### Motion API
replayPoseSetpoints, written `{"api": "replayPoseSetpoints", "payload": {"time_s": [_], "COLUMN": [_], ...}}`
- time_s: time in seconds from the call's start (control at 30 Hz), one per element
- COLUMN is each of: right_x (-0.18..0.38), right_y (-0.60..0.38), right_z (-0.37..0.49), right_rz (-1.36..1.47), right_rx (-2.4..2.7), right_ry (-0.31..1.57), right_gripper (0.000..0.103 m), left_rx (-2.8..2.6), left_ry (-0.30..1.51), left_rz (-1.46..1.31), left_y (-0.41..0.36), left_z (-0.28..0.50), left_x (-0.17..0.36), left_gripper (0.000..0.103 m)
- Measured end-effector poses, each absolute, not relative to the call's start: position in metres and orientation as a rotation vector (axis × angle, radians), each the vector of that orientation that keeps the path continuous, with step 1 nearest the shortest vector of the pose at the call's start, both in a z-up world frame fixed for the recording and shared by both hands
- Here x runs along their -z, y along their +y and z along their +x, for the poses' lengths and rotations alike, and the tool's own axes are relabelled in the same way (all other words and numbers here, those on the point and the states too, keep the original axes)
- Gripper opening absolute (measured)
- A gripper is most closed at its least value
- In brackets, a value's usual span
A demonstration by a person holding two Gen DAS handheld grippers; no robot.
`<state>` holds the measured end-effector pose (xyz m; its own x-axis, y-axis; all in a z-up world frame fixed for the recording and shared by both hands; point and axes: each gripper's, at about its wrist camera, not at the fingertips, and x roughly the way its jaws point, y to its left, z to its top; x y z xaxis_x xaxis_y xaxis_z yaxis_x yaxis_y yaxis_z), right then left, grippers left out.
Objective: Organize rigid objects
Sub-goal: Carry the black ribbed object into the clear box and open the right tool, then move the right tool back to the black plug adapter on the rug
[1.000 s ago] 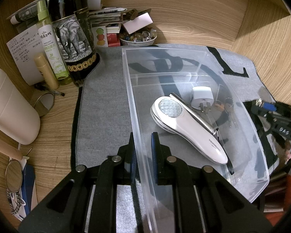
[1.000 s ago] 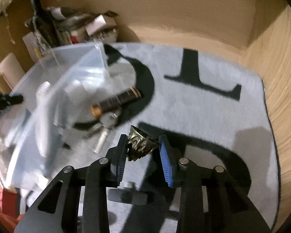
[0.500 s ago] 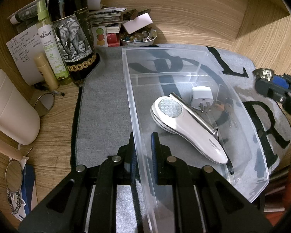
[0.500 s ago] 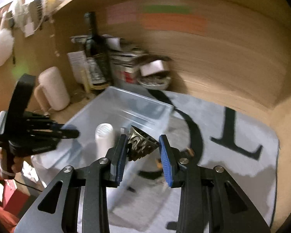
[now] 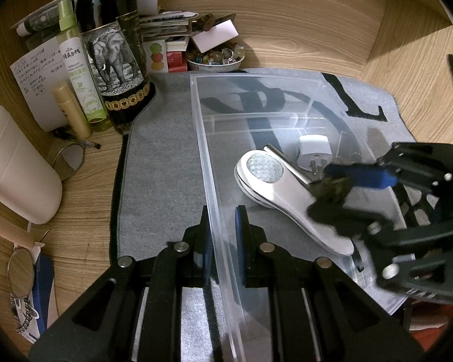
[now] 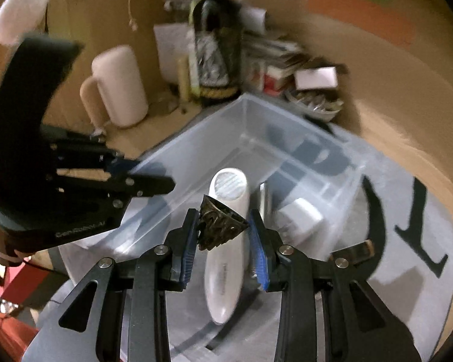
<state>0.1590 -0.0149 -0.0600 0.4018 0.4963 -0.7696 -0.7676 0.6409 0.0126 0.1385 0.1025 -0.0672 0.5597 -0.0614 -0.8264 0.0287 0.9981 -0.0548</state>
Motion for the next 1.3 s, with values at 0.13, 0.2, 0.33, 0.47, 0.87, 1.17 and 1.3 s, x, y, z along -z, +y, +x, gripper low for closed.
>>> {"api": "replayPoseSetpoints", "payload": {"time_s": [0.13, 0.2, 0.33, 0.47, 0.87, 1.17, 1.3], "right_x": [0.07, 0.074, 0.077, 0.079, 0.053, 0.036, 0.033], "right_y": [-0.004, -0.001, 0.001, -0.001, -0.025, -0.062, -0.079], "right_z": [0.16, 0.161, 0.162, 0.164, 0.154, 0.152, 0.152], "right_rz": [-0.408, -0.416, -0.42, -0.418, -0.368, -0.315, -0.296], "right_rx": [-0.845, -0.851, -0.848, -0.836, -0.781, -0.697, -0.664], "right_ry": [0.872, 0.891, 0.91, 0.925, 0.825, 0.775, 0.773], "right_gripper": [0.03, 0.03, 0.03, 0.031, 0.052, 0.052, 0.053], "left_rx": [0.056, 0.056, 0.055, 0.056, 0.055, 0.055, 0.059], "left_ry": [0.974, 0.974, 0.973, 0.974, 0.973, 0.972, 0.971], "left_rz": [-0.043, -0.044, -0.042, -0.046, -0.045, -0.047, -0.058], "left_y": [0.103, 0.103, 0.103, 0.103, 0.103, 0.103, 0.104], "left_z": [0.139, 0.139, 0.139, 0.139, 0.138, 0.138, 0.139], "left_x": [0.066, 0.066, 0.066, 0.066, 0.066, 0.066, 0.067], "left_gripper": [0.012, 0.012, 0.012, 0.012, 0.012, 0.012, 0.012]}}
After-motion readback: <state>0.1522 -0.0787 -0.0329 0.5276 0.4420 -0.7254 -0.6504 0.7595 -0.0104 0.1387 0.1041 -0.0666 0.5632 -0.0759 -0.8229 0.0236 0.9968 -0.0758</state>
